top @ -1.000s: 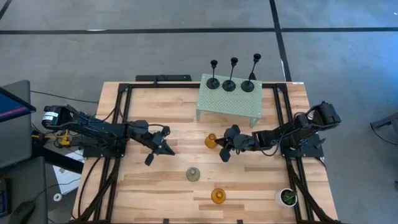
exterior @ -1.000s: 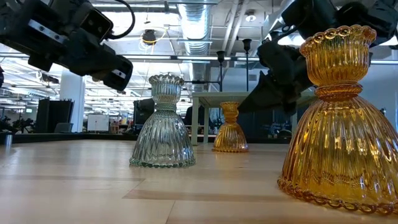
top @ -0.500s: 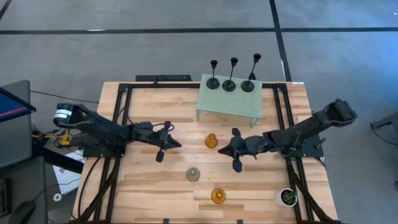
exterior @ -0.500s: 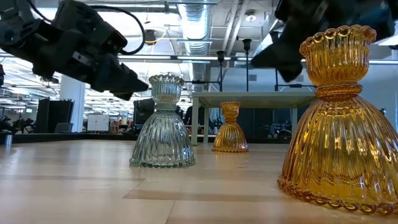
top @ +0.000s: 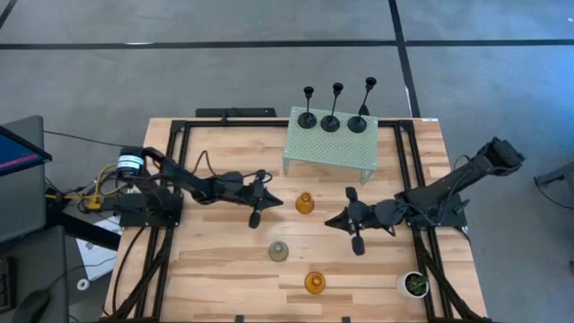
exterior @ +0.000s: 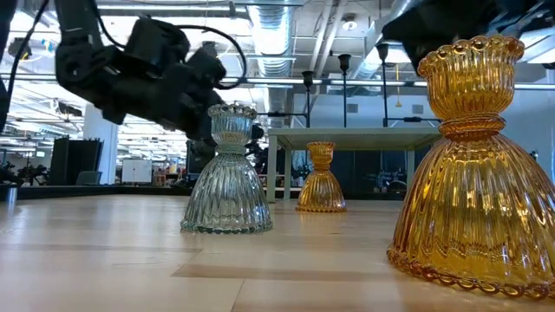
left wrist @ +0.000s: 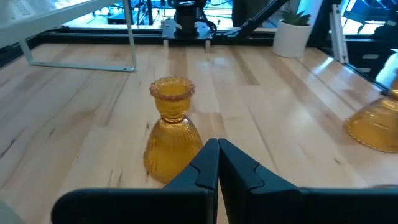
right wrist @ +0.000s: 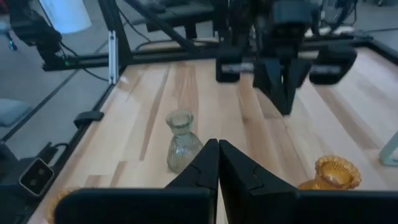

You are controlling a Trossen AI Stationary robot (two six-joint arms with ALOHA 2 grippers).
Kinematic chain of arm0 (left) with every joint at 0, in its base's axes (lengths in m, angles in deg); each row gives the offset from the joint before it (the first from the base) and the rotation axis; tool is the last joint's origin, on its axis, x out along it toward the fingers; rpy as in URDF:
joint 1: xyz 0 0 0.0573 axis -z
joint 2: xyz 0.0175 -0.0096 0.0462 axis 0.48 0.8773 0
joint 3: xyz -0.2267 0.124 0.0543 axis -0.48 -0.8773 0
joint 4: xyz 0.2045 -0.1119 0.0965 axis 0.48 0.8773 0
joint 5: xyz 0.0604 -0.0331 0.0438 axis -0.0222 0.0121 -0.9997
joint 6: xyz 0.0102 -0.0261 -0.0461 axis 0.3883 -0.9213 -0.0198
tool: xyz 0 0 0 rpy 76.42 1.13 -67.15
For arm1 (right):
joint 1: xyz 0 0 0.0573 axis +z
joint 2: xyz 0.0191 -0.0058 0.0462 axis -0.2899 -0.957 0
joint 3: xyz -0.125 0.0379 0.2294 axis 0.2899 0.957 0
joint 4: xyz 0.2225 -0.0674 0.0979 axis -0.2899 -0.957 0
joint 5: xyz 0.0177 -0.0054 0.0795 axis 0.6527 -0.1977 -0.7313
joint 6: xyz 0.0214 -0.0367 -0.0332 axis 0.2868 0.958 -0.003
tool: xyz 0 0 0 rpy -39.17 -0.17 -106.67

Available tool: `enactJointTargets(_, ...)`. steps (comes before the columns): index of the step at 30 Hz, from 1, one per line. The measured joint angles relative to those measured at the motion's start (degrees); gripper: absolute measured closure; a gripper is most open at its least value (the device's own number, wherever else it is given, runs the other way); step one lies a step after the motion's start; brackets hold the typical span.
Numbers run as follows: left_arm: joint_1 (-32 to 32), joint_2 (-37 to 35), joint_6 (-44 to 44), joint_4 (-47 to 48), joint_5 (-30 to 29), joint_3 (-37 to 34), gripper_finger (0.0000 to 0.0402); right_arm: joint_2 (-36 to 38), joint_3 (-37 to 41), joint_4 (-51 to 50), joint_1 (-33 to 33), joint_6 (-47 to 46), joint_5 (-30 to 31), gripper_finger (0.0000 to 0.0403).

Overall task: Pick & Place candle stick holders
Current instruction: Put the top orange glass candle holder on the shelf

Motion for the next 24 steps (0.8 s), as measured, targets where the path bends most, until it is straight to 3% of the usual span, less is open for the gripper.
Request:
enactJointTargets(14,-0.2,2.9,1.5,-0.3,0.0,3.2,0.0392,3.5,0.0,-1.0,5.5,2.6,2.3,0.0403)
enactJointTargets(17,-0.1,2.9,1.5,-0.3,-2.6,3.8,0.0391,3.5,0.0,-0.8,5.5,2.6,2.3,0.0403)
enactJointTargets(24,-0.2,2.9,4.3,-0.3,-5.5,3.9,0.0347,3.4,0.0,-0.8,5.3,2.6,2.4,0.0403)
